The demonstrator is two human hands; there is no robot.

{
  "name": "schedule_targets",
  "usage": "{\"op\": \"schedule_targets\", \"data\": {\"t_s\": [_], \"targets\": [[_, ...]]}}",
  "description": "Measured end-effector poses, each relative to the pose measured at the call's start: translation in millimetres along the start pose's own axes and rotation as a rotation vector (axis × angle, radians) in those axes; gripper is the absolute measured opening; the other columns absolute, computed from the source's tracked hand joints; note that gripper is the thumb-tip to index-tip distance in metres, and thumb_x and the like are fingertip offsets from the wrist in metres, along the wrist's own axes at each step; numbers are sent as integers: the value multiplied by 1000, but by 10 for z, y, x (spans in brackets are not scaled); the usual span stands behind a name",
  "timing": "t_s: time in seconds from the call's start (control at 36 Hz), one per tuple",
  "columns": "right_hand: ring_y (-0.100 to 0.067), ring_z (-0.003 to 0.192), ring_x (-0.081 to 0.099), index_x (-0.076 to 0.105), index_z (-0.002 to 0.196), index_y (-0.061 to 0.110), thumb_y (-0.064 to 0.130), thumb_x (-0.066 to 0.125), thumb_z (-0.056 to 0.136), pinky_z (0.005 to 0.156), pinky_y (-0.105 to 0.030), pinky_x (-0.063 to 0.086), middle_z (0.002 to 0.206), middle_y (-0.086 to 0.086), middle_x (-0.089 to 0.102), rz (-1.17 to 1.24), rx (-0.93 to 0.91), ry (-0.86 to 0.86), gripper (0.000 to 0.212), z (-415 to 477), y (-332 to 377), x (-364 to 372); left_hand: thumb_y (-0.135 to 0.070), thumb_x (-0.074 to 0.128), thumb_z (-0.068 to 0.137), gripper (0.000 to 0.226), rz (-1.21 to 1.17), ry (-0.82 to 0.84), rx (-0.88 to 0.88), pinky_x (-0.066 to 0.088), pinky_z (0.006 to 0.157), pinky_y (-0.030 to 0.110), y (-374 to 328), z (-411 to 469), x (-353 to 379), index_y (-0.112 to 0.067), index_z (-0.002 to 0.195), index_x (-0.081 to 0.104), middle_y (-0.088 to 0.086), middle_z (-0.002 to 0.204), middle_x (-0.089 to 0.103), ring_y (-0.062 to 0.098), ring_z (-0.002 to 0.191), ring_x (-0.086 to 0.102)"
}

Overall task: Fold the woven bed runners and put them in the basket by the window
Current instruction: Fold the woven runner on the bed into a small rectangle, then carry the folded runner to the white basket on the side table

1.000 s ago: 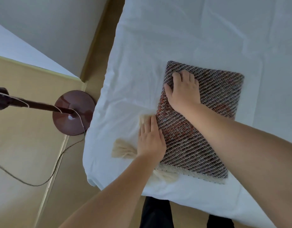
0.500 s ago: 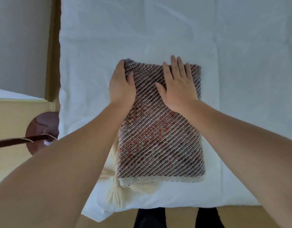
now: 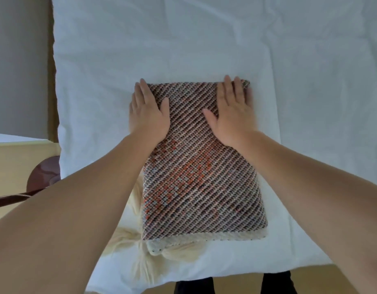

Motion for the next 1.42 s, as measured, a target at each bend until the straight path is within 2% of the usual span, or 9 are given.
{"op": "schedule_targets", "data": {"t_s": [0.25,0.44,0.53,0.61,0.72,0.81,0.92,1.14,1.42], "targets": [[-34,146,-17,-15,150,5,66,1,92,120,-49,-1,158,-14,-23,174,131,141,86,-988,16,369,-53,31,96,74,-208,57,-47,30,112,48,156,-570,63,-20,152,-6,6,160,9,29,142,24],[-38,146,-12,-11,149,1,62,3,94,120,-48,1,159,-19,-16,231,136,170,84,-1722,136,692,-53,36,95,74,-265,103,-164,34,109,46,362,-1132,154,-25,152,-2,3,157,19,28,138,31],[-38,147,-6,-6,150,1,62,7,94,120,-48,5,160,-20,-9,259,127,159,84,-1860,161,745,-56,42,92,70,-283,95,-230,39,105,47,429,-1222,151,-24,149,16,4,149,37,29,129,44],[-32,148,4,0,154,9,60,19,95,120,-45,14,162,-15,-1,479,182,73,81,-1769,47,625,-57,50,89,60,-499,125,-342,46,93,40,459,-1158,130,-21,136,39,-1,123,56,26,111,56],[-23,138,37,11,153,21,54,52,91,112,-43,34,154,-4,34,1013,502,-34,81,-1459,-242,367,-60,58,83,59,-698,263,-464,51,90,43,496,-1058,116,-20,126,52,-1,112,63,22,97,63],[-25,119,56,28,148,19,50,66,84,102,-45,45,140,-4,52,1286,691,133,81,-1238,-382,322,-53,63,84,47,-702,273,-393,52,92,43,434,-1025,47,-22,119,60,-4,105,67,20,94,65],[-19,96,65,56,126,17,34,77,78,92,-41,52,115,-3,67,1429,630,283,55,-1204,-393,261,-56,67,77,58,-686,247,-291,53,88,41,269,-1049,-116,-25,124,56,-5,112,67,17,97,66],[-21,99,63,56,120,16,30,70,85,92,-39,51,113,-2,65,1375,585,78,40,-1656,-695,-497,-41,60,90,35,-560,191,-69,44,80,31,-572,-1357,-764,-22,117,47,-5,106,58,16,93,58],[-16,96,60,54,122,18,31,67,88,80,-30,46,107,4,61,1396,634,-355,38,-2949,-2065,-1974,-37,61,91,27,-604,186,284,45,80,30,-2680,-2119,-1535,-27,112,47,-11,99,58,14,93,59]]}}
Point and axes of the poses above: each hand's wrist, its own z-axis towards the middle knuckle, its own x-axis out of the palm, y = z × x, the point moved 5 cm from there along z, towards the middle knuckle
